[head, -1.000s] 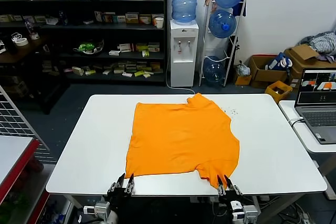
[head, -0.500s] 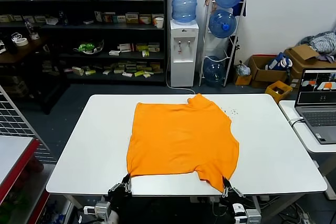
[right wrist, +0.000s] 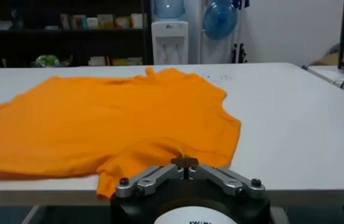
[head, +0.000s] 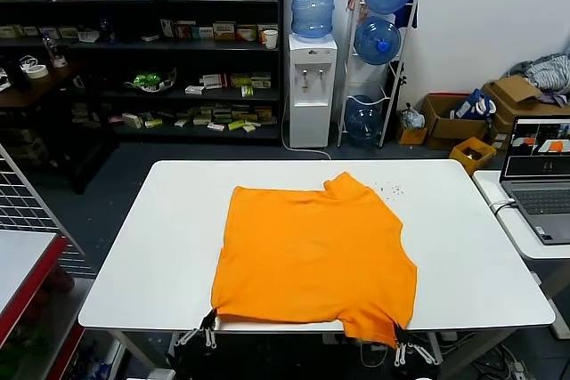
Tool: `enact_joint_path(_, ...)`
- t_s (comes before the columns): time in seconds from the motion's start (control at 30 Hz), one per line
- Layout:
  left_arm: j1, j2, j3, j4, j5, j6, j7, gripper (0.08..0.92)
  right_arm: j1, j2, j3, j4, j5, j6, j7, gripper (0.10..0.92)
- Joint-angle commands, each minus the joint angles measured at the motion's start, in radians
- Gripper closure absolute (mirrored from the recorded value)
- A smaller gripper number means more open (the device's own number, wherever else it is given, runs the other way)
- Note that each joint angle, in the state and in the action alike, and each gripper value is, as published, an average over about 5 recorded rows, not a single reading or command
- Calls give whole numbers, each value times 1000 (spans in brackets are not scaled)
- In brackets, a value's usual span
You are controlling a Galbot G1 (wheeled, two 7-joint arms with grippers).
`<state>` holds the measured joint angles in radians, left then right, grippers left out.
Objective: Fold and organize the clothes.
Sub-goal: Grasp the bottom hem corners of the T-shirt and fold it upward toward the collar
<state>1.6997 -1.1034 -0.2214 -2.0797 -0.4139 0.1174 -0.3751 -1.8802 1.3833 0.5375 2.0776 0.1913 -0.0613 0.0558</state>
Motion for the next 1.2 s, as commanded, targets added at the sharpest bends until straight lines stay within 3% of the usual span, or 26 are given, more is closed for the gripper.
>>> enact_joint_path(0.03,3,37,-28,-62,-40,-50,50,908,46,-19,9,42,21,61,15,901)
enact_joint_path(0.33,-285,111,-10,84,-136,-68,77,908,310,-102,0,-25,180,-64,77,901)
enact_joint_path(0.53,-412,102,68,175,-136,-65,69,908,454,-135,-46,-118,225,-134,111,901)
enact_joint_path(1.03,-519,39,129,316,-89,-29,20,908,661,-146,-157,-295,275,-202,140,901)
enact_joint_path(1.2,-522,31,127,327,-87,12,12,908,676,-137,-178,-314,270,-214,131,845)
